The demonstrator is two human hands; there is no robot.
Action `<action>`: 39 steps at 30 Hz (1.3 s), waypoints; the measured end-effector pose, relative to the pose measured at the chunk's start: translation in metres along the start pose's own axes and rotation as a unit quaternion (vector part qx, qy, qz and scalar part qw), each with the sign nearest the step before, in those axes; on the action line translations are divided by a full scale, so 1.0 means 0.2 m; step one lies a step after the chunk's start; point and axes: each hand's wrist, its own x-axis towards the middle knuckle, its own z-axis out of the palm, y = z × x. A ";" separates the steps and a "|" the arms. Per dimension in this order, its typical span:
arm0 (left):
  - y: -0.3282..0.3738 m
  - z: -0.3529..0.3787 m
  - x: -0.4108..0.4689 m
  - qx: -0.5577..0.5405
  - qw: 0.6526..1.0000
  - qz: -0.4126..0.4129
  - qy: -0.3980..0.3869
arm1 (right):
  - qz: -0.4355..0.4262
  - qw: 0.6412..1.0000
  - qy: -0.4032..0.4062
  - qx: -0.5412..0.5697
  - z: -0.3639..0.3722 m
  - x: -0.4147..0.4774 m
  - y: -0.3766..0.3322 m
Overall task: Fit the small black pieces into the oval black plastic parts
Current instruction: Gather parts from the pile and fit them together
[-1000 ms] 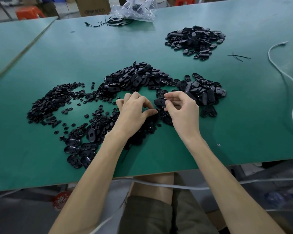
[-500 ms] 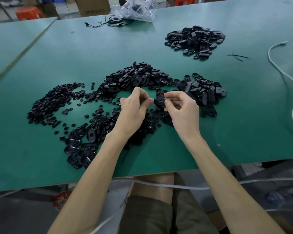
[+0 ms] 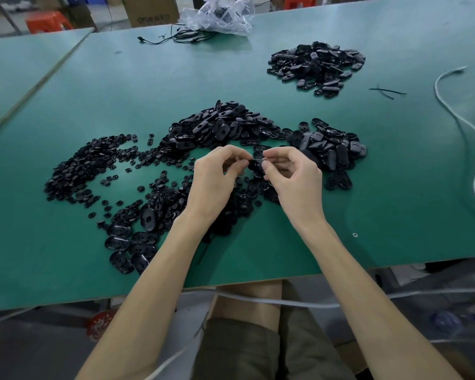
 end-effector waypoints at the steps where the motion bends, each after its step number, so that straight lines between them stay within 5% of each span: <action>1: 0.00 0.00 0.00 -0.002 1.000 -0.001 0.003 | 0.001 1.000 0.001 0.000 0.00 0.00 0.00; 17: 0.02 0.00 0.00 -0.033 0.999 -0.021 0.026 | -0.005 0.999 -0.015 0.037 0.00 0.00 -0.01; 26: 0.03 0.02 -0.02 0.005 0.999 0.032 0.027 | -0.003 0.998 -0.032 0.059 0.01 -0.01 -0.01; 39: 0.03 -0.02 0.01 -0.127 0.990 -0.047 -0.027 | -0.011 0.997 -0.023 0.074 0.01 0.00 0.00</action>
